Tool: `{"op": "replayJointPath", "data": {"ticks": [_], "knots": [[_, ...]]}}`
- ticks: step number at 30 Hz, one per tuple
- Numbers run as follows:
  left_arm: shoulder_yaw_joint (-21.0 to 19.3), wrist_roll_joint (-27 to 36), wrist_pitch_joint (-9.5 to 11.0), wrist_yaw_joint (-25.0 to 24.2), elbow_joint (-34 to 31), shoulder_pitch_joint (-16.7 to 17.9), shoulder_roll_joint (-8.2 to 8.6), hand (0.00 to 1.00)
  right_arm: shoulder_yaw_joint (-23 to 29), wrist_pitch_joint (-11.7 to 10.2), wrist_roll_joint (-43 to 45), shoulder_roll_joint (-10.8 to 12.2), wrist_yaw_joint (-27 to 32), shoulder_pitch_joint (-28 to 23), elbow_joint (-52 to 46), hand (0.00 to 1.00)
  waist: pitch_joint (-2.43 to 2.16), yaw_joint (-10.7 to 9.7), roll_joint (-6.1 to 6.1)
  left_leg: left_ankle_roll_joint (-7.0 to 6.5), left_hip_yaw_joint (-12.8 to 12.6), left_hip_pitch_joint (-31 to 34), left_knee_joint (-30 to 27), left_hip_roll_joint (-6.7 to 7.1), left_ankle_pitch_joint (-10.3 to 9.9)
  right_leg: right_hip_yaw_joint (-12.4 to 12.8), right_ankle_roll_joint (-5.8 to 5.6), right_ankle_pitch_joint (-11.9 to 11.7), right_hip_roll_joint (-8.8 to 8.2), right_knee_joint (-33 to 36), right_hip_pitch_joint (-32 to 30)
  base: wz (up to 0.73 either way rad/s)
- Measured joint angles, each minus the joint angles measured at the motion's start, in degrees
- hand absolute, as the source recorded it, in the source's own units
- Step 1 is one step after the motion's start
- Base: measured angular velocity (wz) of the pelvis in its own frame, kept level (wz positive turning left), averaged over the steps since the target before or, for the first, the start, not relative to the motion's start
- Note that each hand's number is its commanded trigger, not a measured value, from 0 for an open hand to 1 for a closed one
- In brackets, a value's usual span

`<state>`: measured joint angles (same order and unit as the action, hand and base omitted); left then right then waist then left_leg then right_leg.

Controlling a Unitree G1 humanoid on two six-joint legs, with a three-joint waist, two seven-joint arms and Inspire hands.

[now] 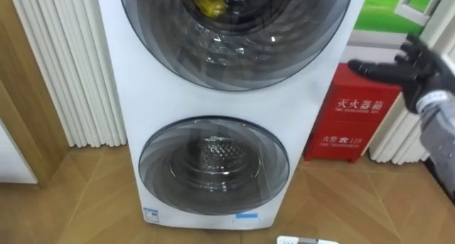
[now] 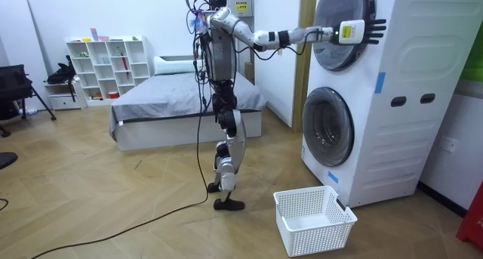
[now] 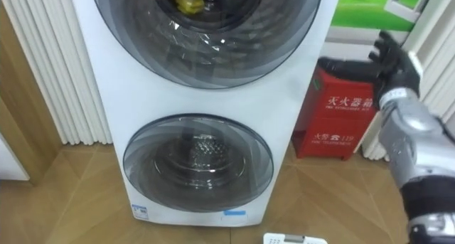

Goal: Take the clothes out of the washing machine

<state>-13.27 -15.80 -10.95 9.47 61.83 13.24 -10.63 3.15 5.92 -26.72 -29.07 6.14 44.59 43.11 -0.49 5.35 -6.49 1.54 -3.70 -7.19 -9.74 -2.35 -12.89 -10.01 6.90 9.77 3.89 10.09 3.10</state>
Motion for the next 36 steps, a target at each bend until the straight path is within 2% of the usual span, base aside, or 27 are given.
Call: {"op": "replayJointPath", "data": {"ticks": [3, 6, 9, 13, 18, 24, 26, 27, 29, 31, 36], "knots": [[0.0, 0.0, 0.0, 0.0, -0.1, 0.0, -0.51, 0.00, -1.8, 0.0, 0.0, -0.4, 0.1, 0.6, 1.0, 0.00, -0.13, 0.1, -0.23, 0.00, 0.0, 0.0, 0.1, -0.01, 0.0, -0.3, 0.01, 0.0, 0.01, 0.0, 0.0, 0.00], [0.0, 0.0, -0.1, 0.0, -0.4, -0.8, -1.06, 0.00, -2.2, 1.2, 1.7, -0.6, 0.0, 0.6, 1.2, 0.00, -0.15, 0.5, -0.46, 0.00, 0.6, 0.4, 0.1, 0.04, 0.0, -1.3, 0.01, 0.0, -0.15, 0.1, -0.2, 0.01], [0.0, 0.0, 0.0, 0.0, -0.1, -2.4, -1.53, 0.00, -4.2, 1.7, 3.6, -0.9, 0.1, 1.8, 1.6, 0.00, -0.02, 1.0, -0.77, 0.00, 0.6, 0.3, 0.2, -0.04, 0.0, -1.3, 0.01, 0.0, -0.11, 0.5, -0.3, -0.03], [0.0, 0.0, 1.0, -0.1, 0.0, -2.8, -1.54, 0.00, -5.3, 1.7, 2.3, -0.9, -0.9, 4.4, 2.0, 0.00, 0.38, 1.8, -2.14, 0.00, 0.7, 0.0, 0.3, -0.06, 0.0, -3.1, 0.01, 0.0, -0.25, 0.4, -0.1, -0.02], [0.0, 0.0, 0.7, -0.1, -0.1, -1.9, -1.37, 0.00, -7.0, 1.7, 2.7, -0.9, -2.6, 8.2, 6.9, 0.00, 0.15, 3.4, -2.99, -0.03, 1.2, 0.5, -0.1, 0.39, 0.0, -3.3, -0.06, 0.0, -0.59, -0.4, -0.1, 0.04], [0.0, 0.0, -0.5, -0.1, -0.2, -0.8, -1.45, 0.00, -7.5, 1.7, 4.0, -1.0, -4.1, 10.7, 12.5, 0.00, 0.43, 5.4, -2.45, -0.04, 3.3, 1.3, -0.9, 0.77, 0.0, -4.7, -0.18, 0.1, -0.96, -0.5, 0.4, 0.15], [0.0, 0.0, -0.5, -0.2, 0.1, 0.2, -1.43, 0.00, -7.5, 1.6, 4.4, -1.2, -3.9, 10.7, 12.7, 0.00, 0.78, 5.0, -1.67, -0.04, 4.6, 1.5, -1.2, 0.92, 0.0, -6.1, -0.19, 0.1, -1.15, -0.6, 0.9, 0.27], [0.0, 0.0, -0.6, -0.2, 0.2, 0.4, -1.42, 0.00, -7.6, 1.6, 4.3, -1.4, -4.3, 10.7, 12.7, 0.00, 0.78, 5.1, -1.46, -0.04, 4.7, 1.5, -1.2, 0.92, 0.0, -6.2, -0.19, 0.1, -1.15, -0.6, 0.9, 0.14], [0.0, 0.0, -0.3, -0.2, 0.2, 0.6, -1.42, 0.00, -8.7, 1.6, 4.3, -2.5, -5.0, 10.7, 13.1, 0.00, 1.18, 5.7, -0.73, -0.16, 4.8, 1.6, -1.2, 0.91, 0.1, -6.4, -0.16, 0.1, -1.20, -0.5, 0.9, 0.05], [-0.1, 0.0, 0.0, -0.2, 0.1, 1.0, -1.45, 0.00, -8.7, 1.6, 4.3, -2.6, -5.2, 10.7, 14.1, 0.00, 1.09, 6.2, -0.39, -0.18, 5.0, 1.7, -1.2, 0.94, 0.1, -6.5, -0.09, 0.1, -1.23, -0.5, 0.8, 0.05], [-0.1, 0.0, 0.7, -0.2, 0.1, 2.7, -1.72, 0.00, -8.7, 1.6, 4.4, -2.8, -4.8, 10.7, 14.8, 0.00, 0.97, 6.2, -0.43, -0.21, 6.1, 2.6, -2.0, 1.17, 0.2, -7.4, -0.08, 0.2, -1.44, -0.5, 0.6, 0.09]]}}
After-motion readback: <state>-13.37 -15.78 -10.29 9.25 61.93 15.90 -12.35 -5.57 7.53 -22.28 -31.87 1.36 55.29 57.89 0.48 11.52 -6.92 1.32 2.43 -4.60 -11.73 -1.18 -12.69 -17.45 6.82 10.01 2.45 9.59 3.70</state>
